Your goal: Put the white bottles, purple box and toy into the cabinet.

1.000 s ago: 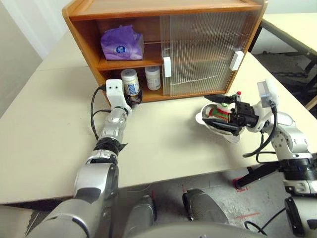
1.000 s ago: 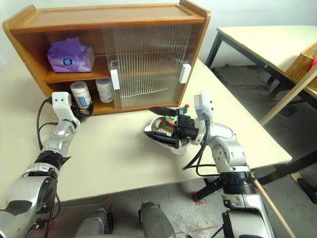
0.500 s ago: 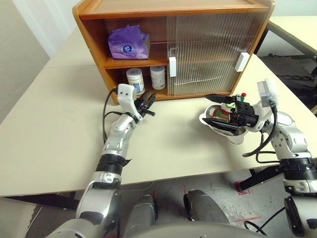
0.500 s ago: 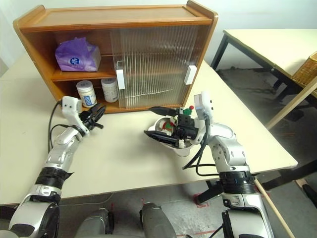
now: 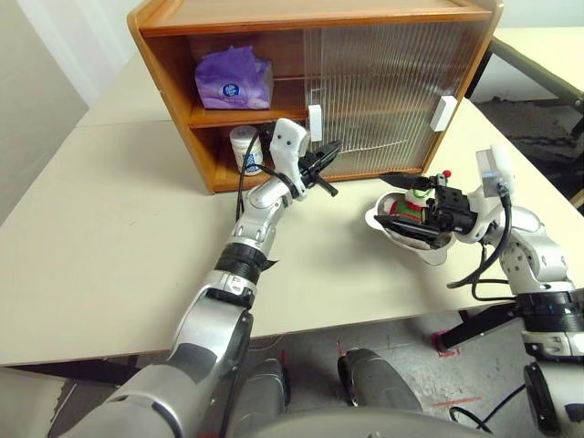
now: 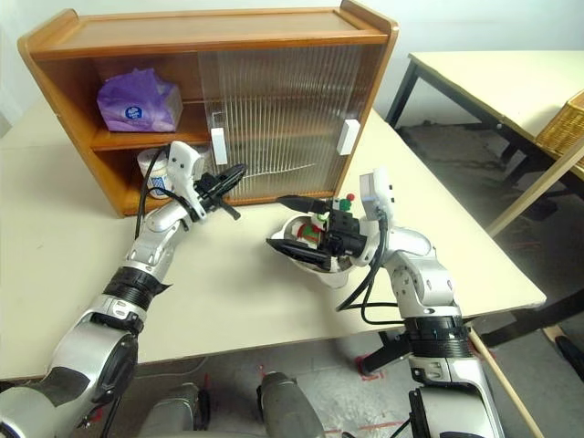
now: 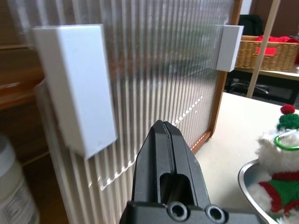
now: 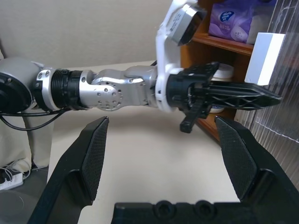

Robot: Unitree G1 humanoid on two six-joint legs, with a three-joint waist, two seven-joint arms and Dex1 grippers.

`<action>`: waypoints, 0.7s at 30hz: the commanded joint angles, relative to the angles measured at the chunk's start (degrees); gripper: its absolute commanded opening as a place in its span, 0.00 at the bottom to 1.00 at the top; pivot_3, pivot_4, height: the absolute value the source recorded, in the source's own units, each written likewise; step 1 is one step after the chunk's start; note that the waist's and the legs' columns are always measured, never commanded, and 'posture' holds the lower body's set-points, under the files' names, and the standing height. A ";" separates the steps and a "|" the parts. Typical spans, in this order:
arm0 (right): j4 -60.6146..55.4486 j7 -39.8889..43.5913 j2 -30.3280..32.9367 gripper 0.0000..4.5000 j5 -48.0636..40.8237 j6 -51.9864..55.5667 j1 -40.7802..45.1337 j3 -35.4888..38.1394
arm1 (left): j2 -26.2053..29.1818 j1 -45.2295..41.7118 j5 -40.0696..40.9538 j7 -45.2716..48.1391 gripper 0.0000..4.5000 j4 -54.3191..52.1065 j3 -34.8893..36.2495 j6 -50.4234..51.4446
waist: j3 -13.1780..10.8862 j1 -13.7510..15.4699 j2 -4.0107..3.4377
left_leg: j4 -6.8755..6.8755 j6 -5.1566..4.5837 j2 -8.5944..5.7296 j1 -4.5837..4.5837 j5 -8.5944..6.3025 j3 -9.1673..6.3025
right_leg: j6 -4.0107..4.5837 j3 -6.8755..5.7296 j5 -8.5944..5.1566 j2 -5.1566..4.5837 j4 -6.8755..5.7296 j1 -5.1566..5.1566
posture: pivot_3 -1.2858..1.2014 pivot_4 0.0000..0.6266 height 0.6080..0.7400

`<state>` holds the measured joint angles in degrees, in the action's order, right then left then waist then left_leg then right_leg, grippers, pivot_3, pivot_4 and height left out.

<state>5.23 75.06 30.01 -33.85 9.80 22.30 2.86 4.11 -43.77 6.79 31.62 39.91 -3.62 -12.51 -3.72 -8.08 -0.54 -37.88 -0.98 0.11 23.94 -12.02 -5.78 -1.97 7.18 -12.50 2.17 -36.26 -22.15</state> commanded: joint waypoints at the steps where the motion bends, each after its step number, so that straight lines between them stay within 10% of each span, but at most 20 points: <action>1: -0.69 -0.15 -0.03 1.00 0.31 -0.56 -0.53 0.26 | -0.03 -2.22 -1.37 -1.20 0.00 3.03 0.31 -2.13 | 0.00 -0.04 0.00 | 0.00 0.00 0.00 -0.01 0.00 0.01 | -0.04 -0.01 0.00 0.00 0.00 0.01 | 0.42 0.09 1.00; 21: 0.14 0.07 -0.69 1.00 0.76 -1.09 -0.18 -0.25 | 4.08 -0.34 -5.19 -16.49 0.00 -1.08 3.37 -0.73 | 0.00 -2.43 0.00 | -0.06 -0.02 -0.48 -0.17 0.09 0.17 | -0.19 0.01 0.14 0.04 0.02 0.09 | 0.43 0.09 1.00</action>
<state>5.21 74.96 29.42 -33.70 9.22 22.04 2.89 6.66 -45.34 1.79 17.37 39.75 -2.71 -14.80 -3.72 -10.51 -0.54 -37.94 -0.99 -0.40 23.74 -11.90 -5.55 -2.16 7.19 -12.36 2.21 -36.23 -22.01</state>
